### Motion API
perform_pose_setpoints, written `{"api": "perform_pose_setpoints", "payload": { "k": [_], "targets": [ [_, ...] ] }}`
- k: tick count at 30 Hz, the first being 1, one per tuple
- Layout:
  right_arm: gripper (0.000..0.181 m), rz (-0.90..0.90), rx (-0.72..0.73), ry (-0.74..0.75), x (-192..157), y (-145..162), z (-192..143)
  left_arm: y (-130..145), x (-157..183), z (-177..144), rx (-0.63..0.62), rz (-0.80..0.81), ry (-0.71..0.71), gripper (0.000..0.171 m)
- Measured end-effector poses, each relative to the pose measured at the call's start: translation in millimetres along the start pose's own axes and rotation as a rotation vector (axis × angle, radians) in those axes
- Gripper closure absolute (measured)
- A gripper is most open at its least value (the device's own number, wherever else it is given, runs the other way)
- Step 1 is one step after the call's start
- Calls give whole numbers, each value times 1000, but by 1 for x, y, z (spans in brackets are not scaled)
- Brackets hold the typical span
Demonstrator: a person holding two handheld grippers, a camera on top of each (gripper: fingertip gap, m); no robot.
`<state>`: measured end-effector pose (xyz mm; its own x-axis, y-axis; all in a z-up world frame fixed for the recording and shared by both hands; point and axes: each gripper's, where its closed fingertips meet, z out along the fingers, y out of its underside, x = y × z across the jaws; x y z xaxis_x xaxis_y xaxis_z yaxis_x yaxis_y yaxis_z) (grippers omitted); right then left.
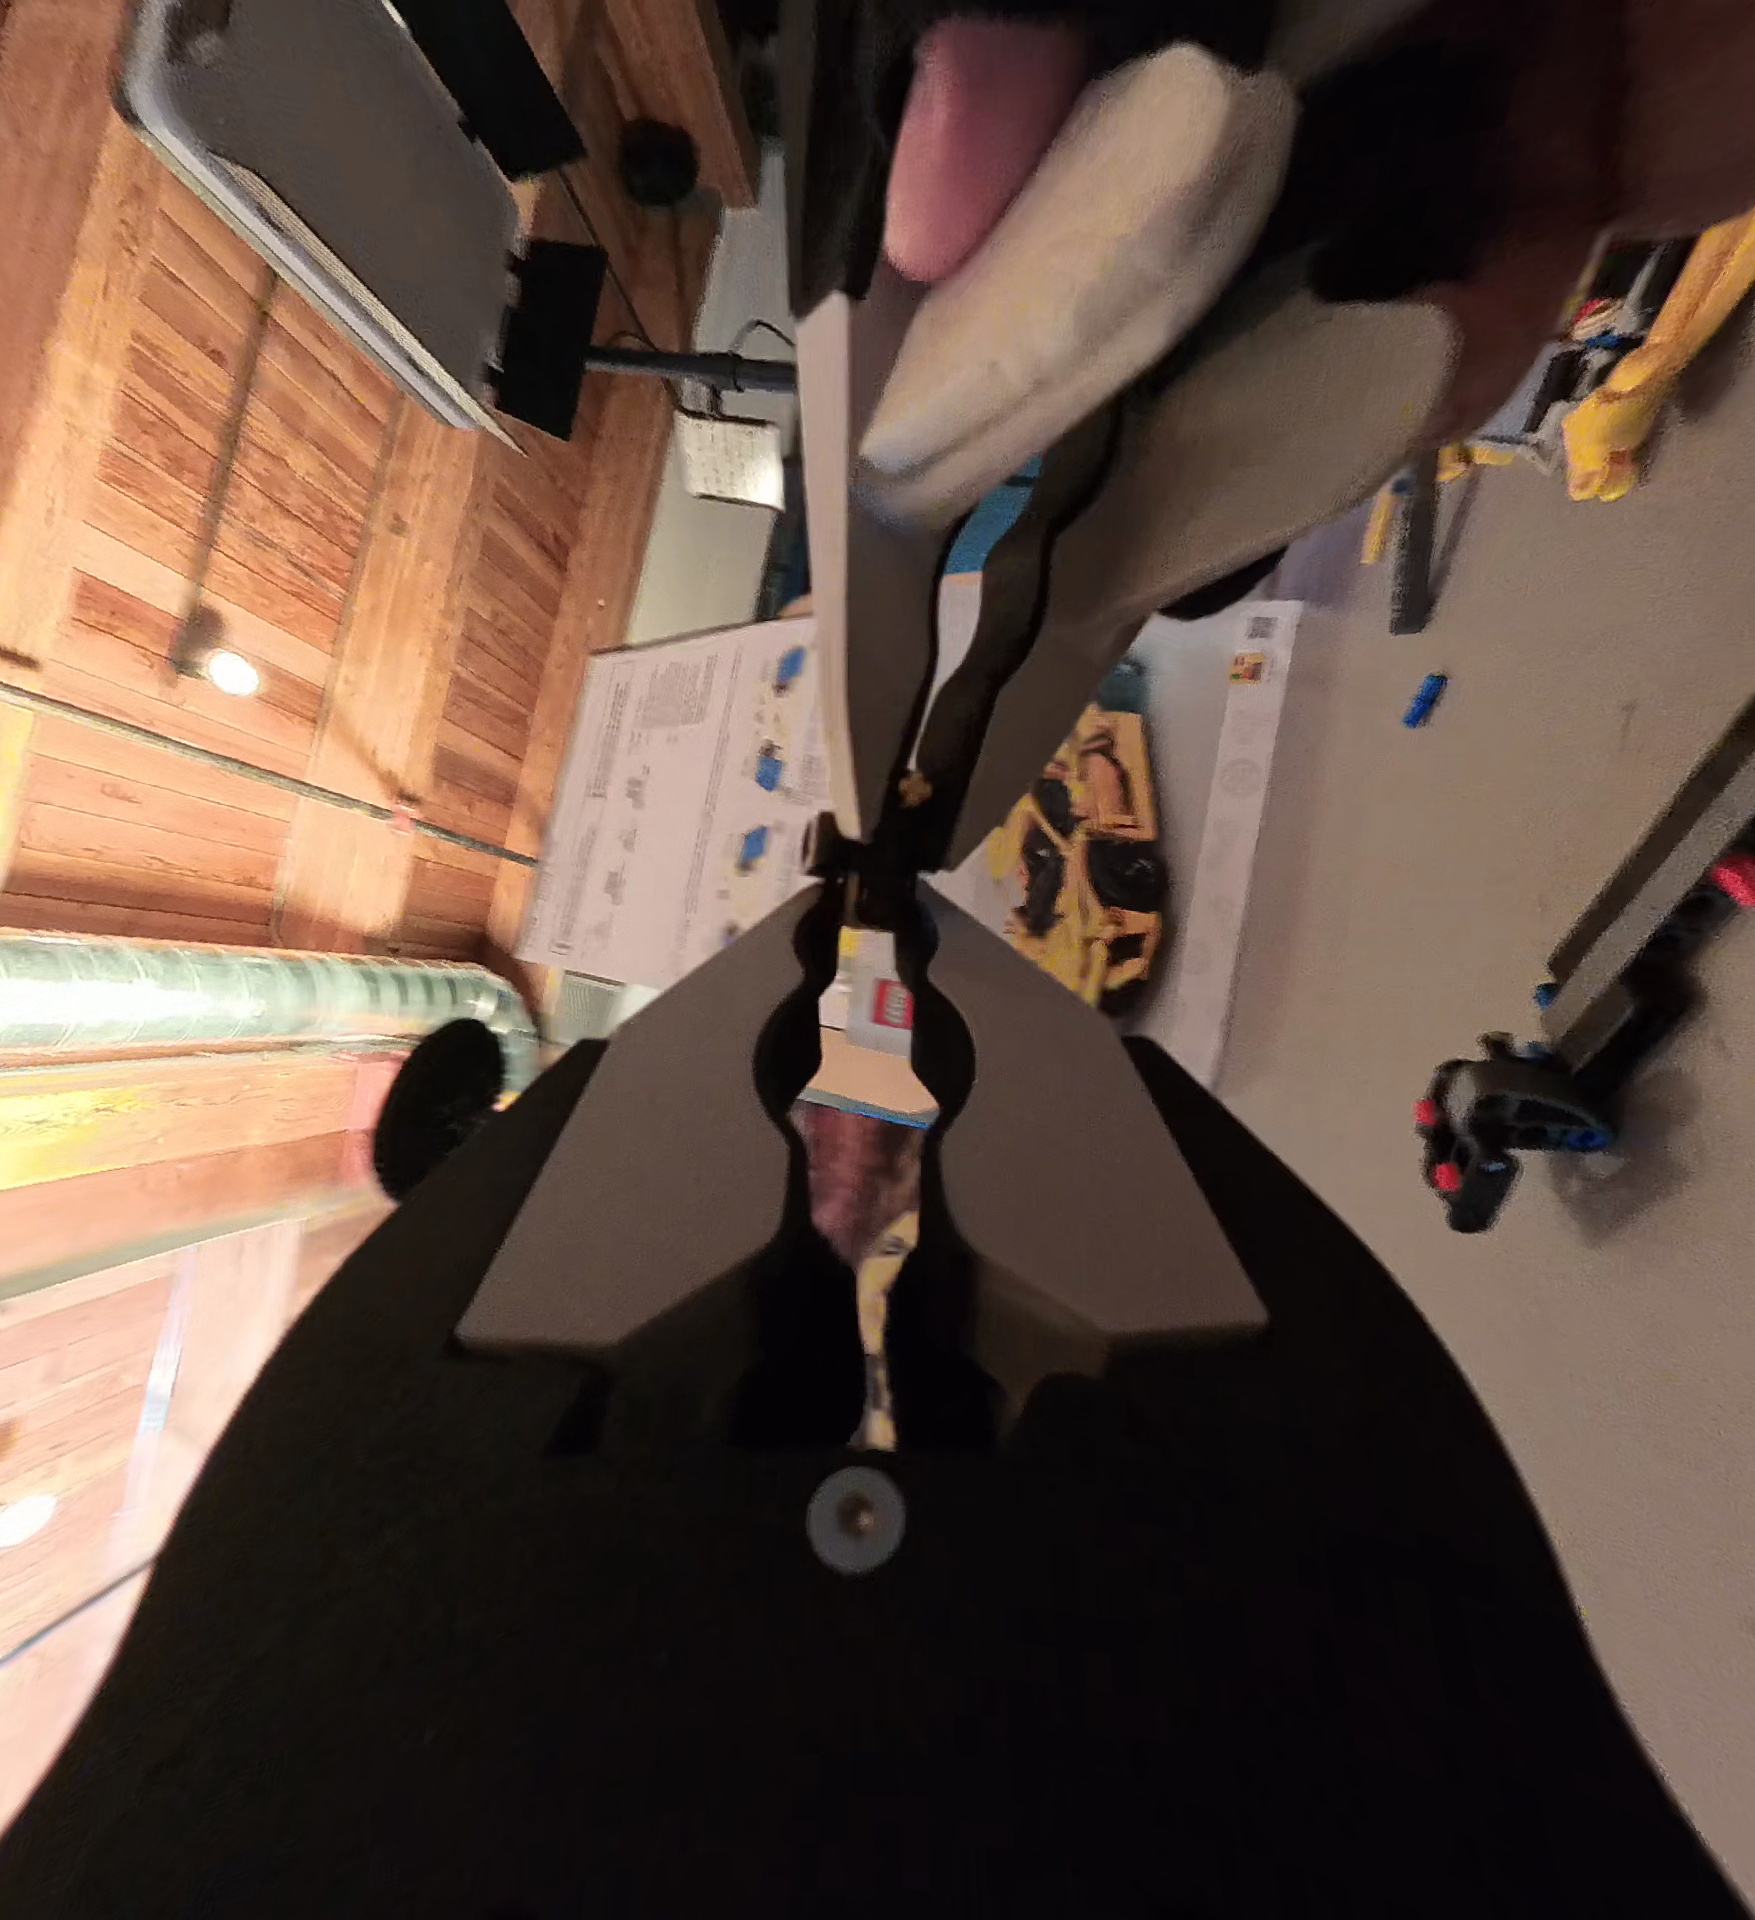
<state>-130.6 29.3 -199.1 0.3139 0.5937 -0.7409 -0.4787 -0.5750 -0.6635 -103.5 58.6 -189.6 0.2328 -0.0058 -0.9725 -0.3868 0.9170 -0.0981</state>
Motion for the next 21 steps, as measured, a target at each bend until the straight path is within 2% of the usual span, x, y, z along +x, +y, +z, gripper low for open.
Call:
{"api": "perform_pose_setpoints", "payload": {
  "k": [4,6,8,11,12,13,16,20,21],
  "targets": [
    [175,-264,-129,257,21,4,-14,6,22,0,-17,-312,226,155],
    [175,-318,-184,292,21,7,-20,8,27,-1,-5,-542,358,155],
    [175,-320,-219,289,19,9,-24,10,31,-1,-6,-857,515,155],
    [175,-311,-275,237,11,16,-27,-25,37,-30,186,-1352,992,154],
    [175,-310,-306,213,8,21,-28,-35,29,-38,266,-1475,1103,152],
    [175,-322,-331,178,2,26,-28,-40,20,-41,321,-1556,1152,152],
    [175,-378,-360,85,-16,33,-26,-47,9,-49,418,-1600,1190,145],
    [175,-428,-354,14,-29,37,-21,-61,-5,-61,520,-1636,1241,153],
    [175,-446,-345,10,-30,36,-20,-62,-8,-62,538,-1647,1243,160]
  ]
}}
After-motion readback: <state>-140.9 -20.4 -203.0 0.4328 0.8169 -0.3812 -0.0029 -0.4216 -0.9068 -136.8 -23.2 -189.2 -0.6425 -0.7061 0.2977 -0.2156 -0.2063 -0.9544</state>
